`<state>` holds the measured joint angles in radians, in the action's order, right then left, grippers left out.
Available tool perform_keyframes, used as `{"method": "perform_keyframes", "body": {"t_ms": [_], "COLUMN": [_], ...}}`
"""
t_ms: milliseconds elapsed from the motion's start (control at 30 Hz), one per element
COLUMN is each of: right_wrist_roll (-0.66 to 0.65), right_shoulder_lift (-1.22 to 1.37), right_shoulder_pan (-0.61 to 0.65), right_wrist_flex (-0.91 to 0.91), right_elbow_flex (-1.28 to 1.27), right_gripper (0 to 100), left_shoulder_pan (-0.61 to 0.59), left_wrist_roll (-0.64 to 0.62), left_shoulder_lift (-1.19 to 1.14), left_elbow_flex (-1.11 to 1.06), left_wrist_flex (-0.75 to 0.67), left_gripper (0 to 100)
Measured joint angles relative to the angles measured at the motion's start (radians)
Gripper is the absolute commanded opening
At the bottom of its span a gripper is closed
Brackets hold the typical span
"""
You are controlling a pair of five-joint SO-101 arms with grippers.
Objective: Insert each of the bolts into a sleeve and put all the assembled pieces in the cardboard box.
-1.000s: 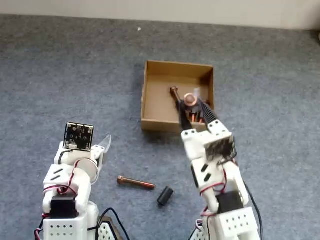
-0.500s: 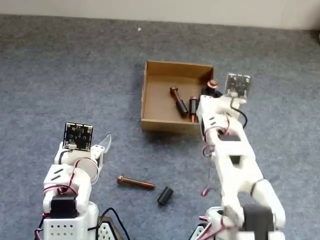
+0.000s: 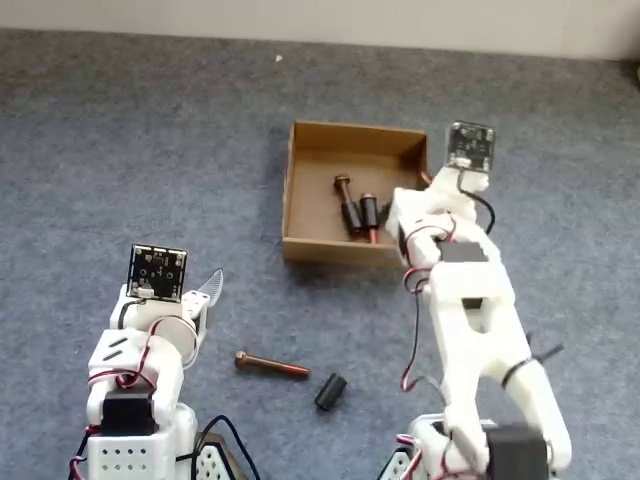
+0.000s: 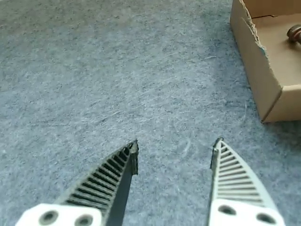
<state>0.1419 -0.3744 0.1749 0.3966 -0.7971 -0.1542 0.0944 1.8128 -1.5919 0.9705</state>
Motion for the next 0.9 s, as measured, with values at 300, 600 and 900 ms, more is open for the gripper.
{"method": "perform_keyframes", "body": {"t_ms": [300, 600, 900], "right_wrist_roll": [0.0, 0.288, 0.506], "right_shoulder_lift": [-0.278, -0.224, -0.157], "right_shoulder_pan": [0.221, 0.431, 0.686], "right_wrist_flex": [0.414, 0.822, 0.893], "right_elbow_flex": [-0.08, -0.104, -0.092], "right_gripper": [20.9, 21.1, 21.1], "left_shoulder_pan": [0.0, 0.0, -0.009], "left_wrist_roll": [-0.002, -0.002, -0.002], "left_shoulder_lift": [0.0, 0.0, 0.0], "left_elbow_flex": [0.0, 0.0, 0.0], "left_wrist_flex": [0.0, 0.0, 0.0], "left_gripper": [26, 26, 26]}}
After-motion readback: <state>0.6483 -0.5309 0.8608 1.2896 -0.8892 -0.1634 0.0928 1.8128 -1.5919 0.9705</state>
